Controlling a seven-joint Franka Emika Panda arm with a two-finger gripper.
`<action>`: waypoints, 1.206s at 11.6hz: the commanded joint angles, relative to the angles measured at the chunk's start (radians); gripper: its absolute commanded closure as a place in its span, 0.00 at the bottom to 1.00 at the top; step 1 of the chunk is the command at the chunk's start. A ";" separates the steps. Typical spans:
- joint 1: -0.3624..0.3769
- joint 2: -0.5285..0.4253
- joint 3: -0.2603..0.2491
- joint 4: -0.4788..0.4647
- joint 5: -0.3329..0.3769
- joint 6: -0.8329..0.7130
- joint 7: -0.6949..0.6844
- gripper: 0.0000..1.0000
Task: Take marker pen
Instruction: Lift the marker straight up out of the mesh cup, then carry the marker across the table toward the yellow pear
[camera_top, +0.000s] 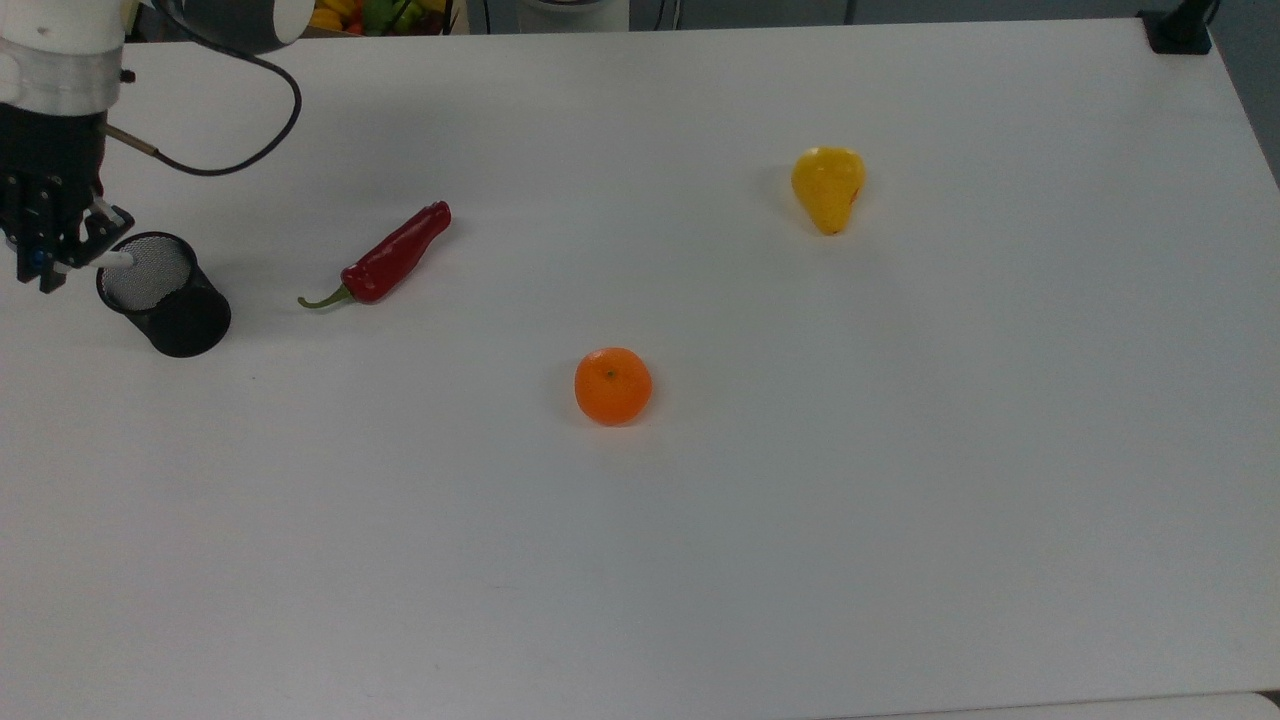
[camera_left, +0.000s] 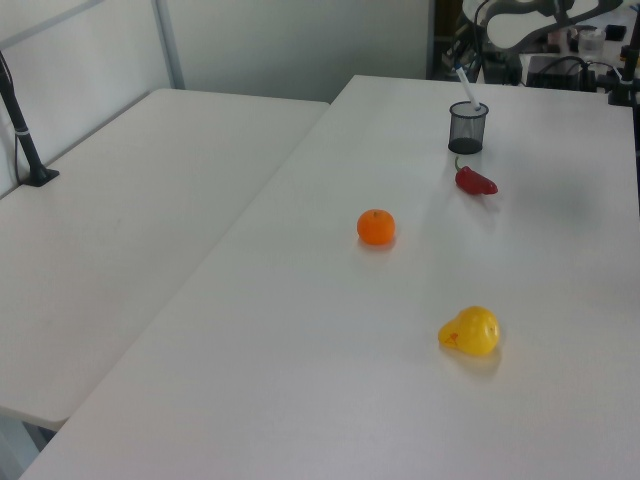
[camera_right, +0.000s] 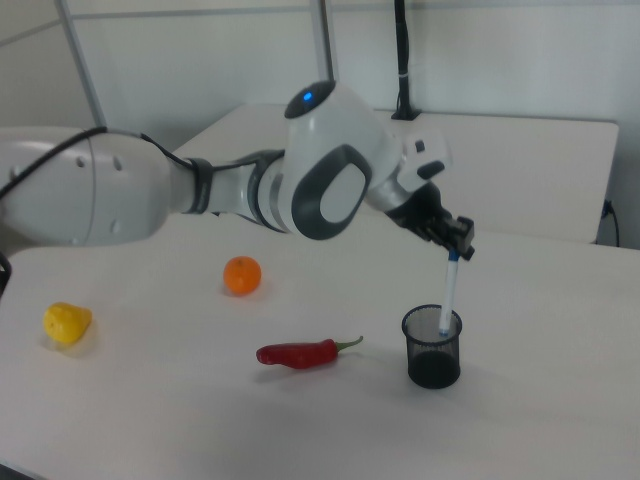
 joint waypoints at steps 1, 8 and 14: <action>-0.003 -0.121 0.015 -0.057 0.013 -0.022 0.021 0.94; 0.010 -0.325 0.189 -0.051 0.115 -0.406 0.021 0.95; 0.067 -0.373 0.335 -0.060 0.200 -0.743 0.015 0.95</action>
